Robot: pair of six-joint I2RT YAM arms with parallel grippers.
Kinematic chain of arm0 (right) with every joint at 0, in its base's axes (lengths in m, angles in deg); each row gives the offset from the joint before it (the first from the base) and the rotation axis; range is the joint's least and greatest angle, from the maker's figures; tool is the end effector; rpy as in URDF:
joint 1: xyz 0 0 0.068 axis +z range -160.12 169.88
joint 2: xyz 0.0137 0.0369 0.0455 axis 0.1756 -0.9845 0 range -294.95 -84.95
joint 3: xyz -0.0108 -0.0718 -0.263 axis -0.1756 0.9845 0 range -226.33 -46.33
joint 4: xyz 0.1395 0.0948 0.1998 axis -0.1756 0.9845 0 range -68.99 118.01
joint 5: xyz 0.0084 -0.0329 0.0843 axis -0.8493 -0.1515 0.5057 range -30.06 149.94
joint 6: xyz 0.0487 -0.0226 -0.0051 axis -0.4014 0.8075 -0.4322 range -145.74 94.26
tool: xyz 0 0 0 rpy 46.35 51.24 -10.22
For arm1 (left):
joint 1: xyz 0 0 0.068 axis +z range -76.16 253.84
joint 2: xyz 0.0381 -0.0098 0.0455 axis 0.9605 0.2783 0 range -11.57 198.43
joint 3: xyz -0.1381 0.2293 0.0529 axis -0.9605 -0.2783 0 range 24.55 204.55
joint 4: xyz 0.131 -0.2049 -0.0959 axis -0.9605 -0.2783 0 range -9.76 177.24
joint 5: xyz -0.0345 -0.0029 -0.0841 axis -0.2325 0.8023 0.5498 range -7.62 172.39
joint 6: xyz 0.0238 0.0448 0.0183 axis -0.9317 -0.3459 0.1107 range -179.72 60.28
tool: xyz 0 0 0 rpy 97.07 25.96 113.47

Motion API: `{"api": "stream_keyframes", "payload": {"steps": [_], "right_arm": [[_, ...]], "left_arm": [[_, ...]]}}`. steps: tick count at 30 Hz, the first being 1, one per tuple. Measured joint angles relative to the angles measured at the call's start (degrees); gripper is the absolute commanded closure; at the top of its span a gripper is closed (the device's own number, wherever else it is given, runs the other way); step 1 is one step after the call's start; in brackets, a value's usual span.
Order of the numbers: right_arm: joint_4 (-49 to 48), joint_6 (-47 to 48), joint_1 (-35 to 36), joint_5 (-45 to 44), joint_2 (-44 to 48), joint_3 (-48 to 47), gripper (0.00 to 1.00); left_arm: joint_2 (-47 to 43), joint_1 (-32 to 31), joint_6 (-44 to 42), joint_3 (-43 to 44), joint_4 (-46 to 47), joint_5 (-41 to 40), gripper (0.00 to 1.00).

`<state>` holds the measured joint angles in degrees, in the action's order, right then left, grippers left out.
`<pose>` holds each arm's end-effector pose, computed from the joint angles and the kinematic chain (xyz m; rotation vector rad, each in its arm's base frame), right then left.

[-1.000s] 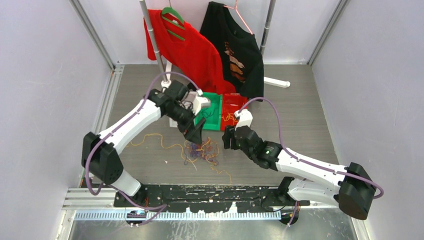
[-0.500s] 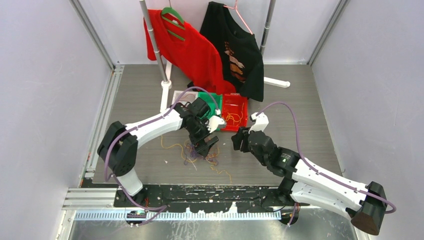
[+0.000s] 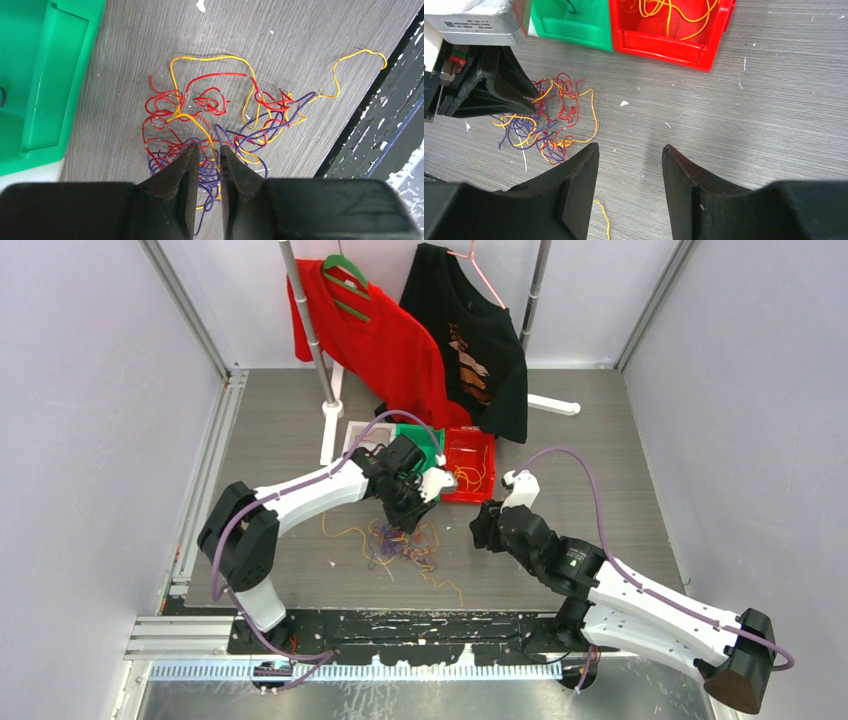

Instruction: Untangle the cables

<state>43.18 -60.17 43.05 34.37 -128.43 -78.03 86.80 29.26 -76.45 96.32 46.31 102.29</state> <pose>0.1132 0.1257 0.2446 -0.0921 2.1270 0.4322 0.2375 -0.2512 0.2194 1.5021 2.3440 -0.6071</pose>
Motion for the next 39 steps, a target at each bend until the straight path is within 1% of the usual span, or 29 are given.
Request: {"api": "stream_keyframes", "payload": {"steps": [1, 2, 4, 5, 6, 8, 10, 11, 14, 18, 21, 24, 26, 29, 34, 39], "right_arm": [[-0.2, 0.0, 0.0, 0.0, 0.0, 0.0, 0.45], [-0.3, 0.0, 0.0, 0.0, 0.0, 0.0, 0.45], [-1.1, 0.0, 0.0, 0.0, 0.0, 0.0, 0.45], [-1.4, 0.0, 0.0, 0.0, 0.0, 0.0, 0.45], [-1.6, 0.0, 0.0, 0.0, 0.0, 0.0, 0.45], [-2.1, 0.0, 0.0, 0.0, 0.0, 0.0, 0.45], [-2.7, 0.1, 0.0, -0.1, 0.0, 0.0, 0.45], [-3.1, 0.1, 0.0, -0.1, -0.1, 0.0, 0.45], [-4.5, 0.3, 0.0, -0.1, -0.5, 0.0, 0.43], [-8.0, 1.2, 0.0, 0.5, -1.0, 0.8, 0.32], [-12.9, 3.1, 0.0, 2.6, -1.1, 2.4, 0.27], [-19.3, 5.6, 0.0, 6.2, -1.8, 4.3, 0.23], [-24.2, 7.4, 0.1, 9.2, -2.8, 5.7, 0.21], [-30.8, 10.0, 0.8, 12.8, -4.6, 6.8, 0.19], [-39.7, 13.7, 2.9, 16.5, -7.4, 6.8, 0.18], [-43.5, 16.9, 5.2, 19.0, -11.1, 5.9, 0.17]], "left_arm": [[0.0, 0.0, -0.1, 0.0, 0.0, -0.1, 0.64], [0.0, 0.0, -0.2, 0.0, 0.0, -0.2, 0.61], [0.0, 0.0, 0.0, 0.0, -0.1, -0.2, 0.59], [0.0, 0.0, 0.1, 0.0, -0.1, -0.2, 0.6], [0.0, 0.0, 0.2, 0.0, -0.1, -0.2, 0.64], [0.0, 0.0, 0.3, -0.1, 0.0, -0.2, 0.78], [0.0, 0.0, 0.7, -0.3, 0.0, -0.3, 0.96], [0.0, 0.0, 1.0, -0.4, -0.1, -0.4, 1.0], [-0.2, 0.0, 1.2, -0.3, -0.7, -1.1, 1.0], [-2.1, 0.0, 1.2, 0.9, -5.3, -1.9, 1.0], [-5.7, 0.0, 1.1, 3.2, -9.7, -1.9, 1.0], [-10.9, 0.0, 1.1, 6.7, -14.4, -0.7, 1.0], [-12.8, 0.0, 1.1, 8.4, -16.3, 0.3, 1.0], [-15.3, 0.2, 1.3, 11.2, -20.0, 3.1, 1.0], [-15.8, 0.5, 1.2, 15.2, -25.5, 7.0, 1.0], [-14.8, 0.8, 0.1, 19.3, -30.6, 10.2, 1.0]]}}
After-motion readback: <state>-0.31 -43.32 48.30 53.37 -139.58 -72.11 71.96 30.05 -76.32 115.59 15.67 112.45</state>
